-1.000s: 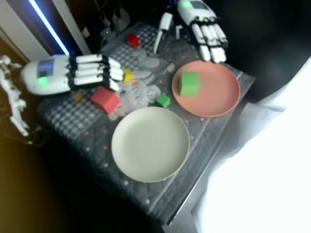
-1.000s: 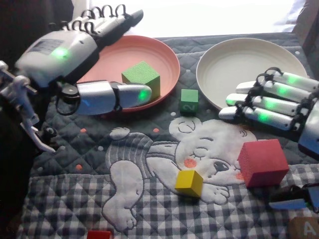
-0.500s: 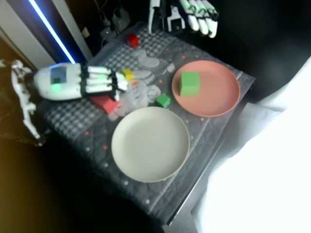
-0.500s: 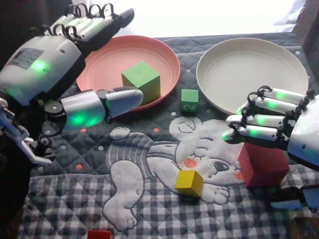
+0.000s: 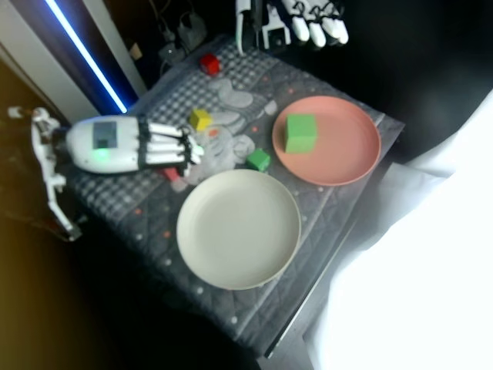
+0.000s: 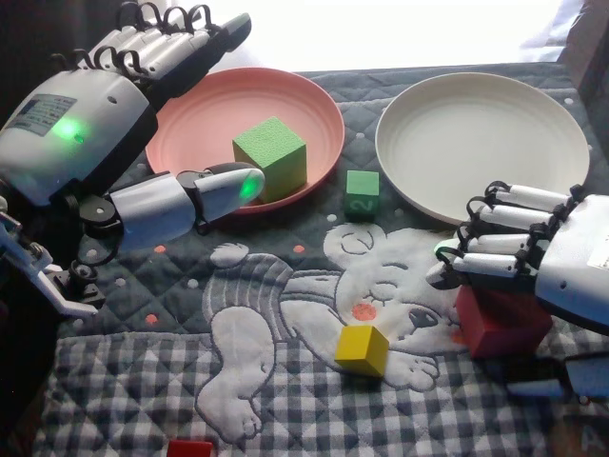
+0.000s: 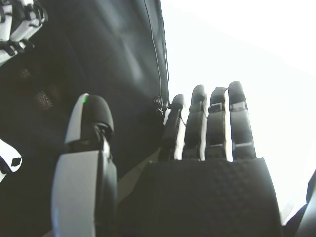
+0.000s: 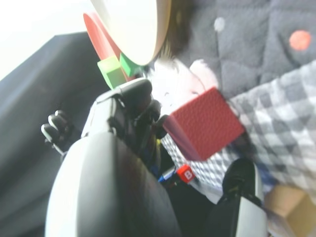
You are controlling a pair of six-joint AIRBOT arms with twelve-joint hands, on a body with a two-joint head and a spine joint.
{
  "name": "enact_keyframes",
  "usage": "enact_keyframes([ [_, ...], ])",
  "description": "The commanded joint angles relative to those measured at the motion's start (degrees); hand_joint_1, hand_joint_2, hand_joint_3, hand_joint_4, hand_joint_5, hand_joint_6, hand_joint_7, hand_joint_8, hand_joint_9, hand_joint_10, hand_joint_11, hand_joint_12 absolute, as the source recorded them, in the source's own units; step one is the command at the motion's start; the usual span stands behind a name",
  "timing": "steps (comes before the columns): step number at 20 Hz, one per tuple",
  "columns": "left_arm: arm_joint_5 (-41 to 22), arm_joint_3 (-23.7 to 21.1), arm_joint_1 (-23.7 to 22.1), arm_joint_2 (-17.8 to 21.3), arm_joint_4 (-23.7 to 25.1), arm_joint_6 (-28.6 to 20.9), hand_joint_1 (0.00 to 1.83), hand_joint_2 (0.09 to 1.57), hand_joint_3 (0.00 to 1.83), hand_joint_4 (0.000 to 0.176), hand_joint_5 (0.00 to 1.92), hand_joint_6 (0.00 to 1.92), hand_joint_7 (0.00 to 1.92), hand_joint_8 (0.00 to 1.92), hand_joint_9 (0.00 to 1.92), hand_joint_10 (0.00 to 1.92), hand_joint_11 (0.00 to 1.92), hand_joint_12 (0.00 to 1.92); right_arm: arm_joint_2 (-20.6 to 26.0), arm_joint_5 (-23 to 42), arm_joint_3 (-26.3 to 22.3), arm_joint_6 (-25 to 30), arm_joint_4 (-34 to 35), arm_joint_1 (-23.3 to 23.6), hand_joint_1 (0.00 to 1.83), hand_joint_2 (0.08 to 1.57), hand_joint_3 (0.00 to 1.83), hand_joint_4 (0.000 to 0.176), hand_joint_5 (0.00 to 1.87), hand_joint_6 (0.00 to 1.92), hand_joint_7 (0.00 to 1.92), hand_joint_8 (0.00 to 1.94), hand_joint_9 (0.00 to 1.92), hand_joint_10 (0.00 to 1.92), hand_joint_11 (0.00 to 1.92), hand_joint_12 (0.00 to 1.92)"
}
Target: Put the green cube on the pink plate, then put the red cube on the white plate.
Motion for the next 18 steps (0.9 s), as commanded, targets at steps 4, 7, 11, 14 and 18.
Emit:
enact_keyframes([
  [4,-7.6,-0.4,-0.1,0.2,0.9,-0.1,0.4,1.17,0.0,0.056,0.14,0.0,0.22,0.0,0.17,0.01,0.0,0.68,-0.4,-6.0,0.4,0.6,1.0,1.1,1.16,1.19,0.0,0.0,0.77,1.09,0.8,1.18,0.63,1.24,0.5,1.69],
  [7,-7.9,-0.4,0.1,0.2,0.7,-0.1,0.41,1.2,0.0,0.055,0.13,0.0,0.21,0.0,0.16,0.01,0.0,0.64,-0.4,-6.0,0.5,0.6,1.0,2.0,1.34,1.21,0.0,0.0,0.85,1.15,0.76,1.41,0.67,1.55,0.57,1.86],
  [11,-8.5,-0.4,0.7,0.2,0.2,-0.1,0.41,1.21,0.0,0.048,0.14,0.0,0.24,0.01,0.18,0.01,0.0,0.82,0.4,-6.4,0.6,0.6,1.0,4.7,1.34,1.21,0.0,0.0,0.83,1.22,0.81,1.35,0.64,1.55,0.46,1.92],
  [14,-8.8,-0.4,0.8,0.2,0.2,-0.1,0.43,1.21,0.0,0.056,0.14,0.01,0.23,0.0,0.17,0.0,0.0,0.78,1.2,-8.0,0.8,0.6,1.0,6.3,1.34,1.22,0.0,0.0,0.84,1.2,0.72,1.42,0.66,1.58,0.6,1.9],
  [18,-10.0,-0.7,0.9,0.2,0.2,-0.1,0.42,1.22,0.0,0.049,0.12,0.0,0.18,0.0,0.14,0.0,0.0,0.7,1.1,-8.8,3.0,0.6,1.0,9.6,1.34,1.23,0.0,0.0,0.79,1.26,0.72,1.43,0.65,1.6,0.57,1.88],
])
